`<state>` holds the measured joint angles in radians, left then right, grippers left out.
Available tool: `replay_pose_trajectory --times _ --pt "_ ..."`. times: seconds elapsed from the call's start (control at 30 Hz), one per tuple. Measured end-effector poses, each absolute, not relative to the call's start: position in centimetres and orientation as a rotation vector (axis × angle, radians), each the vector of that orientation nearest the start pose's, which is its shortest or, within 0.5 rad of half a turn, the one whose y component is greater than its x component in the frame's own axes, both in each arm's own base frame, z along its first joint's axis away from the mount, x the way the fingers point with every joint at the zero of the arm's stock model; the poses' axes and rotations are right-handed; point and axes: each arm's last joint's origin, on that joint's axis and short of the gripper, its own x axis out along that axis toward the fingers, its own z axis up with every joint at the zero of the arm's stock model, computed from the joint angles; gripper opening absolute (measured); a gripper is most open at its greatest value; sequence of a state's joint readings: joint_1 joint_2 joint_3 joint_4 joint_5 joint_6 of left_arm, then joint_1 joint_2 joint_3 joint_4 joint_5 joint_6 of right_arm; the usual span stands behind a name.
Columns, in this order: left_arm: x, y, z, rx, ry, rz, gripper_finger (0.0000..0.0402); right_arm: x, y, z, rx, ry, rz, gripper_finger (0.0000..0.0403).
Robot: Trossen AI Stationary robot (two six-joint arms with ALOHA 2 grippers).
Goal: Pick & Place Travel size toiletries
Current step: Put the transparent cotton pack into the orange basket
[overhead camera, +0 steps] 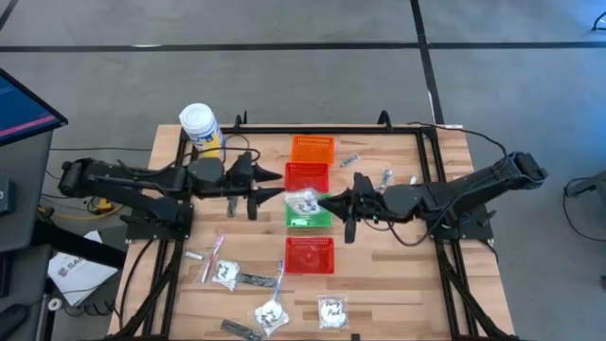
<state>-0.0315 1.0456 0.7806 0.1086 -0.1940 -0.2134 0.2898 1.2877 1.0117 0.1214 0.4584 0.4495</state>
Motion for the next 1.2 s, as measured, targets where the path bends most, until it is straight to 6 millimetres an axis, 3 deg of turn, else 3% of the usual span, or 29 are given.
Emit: replay_pose_trajectory --times 0.23,0.57,0.83,1.07,1.2 --pt "22.1 -0.2 31.5 -0.187 0.098 0.171 0.0189 29.1 2.8 33.8 0.521 0.101 -0.230 0.0000" --pt "22.1 -0.5 31.6 -0.100 0.093 0.158 0.0187 29.2 -3.7 34.6 0.716 -0.021 -0.284 0.0000" --pt "23.0 -1.9 30.7 0.237 0.161 0.253 0.0186 29.3 -3.4 36.4 0.751 -0.207 -0.199 0.0000" --pt "23.7 -3.9 30.4 0.424 0.184 0.587 0.0186 29.3 -2.8 36.6 0.741 -0.252 -0.269 0.0000" --pt "23.6 -4.6 30.5 0.473 0.204 0.682 0.0186 29.1 -4.6 36.6 0.744 -0.278 -0.342 0.0000"
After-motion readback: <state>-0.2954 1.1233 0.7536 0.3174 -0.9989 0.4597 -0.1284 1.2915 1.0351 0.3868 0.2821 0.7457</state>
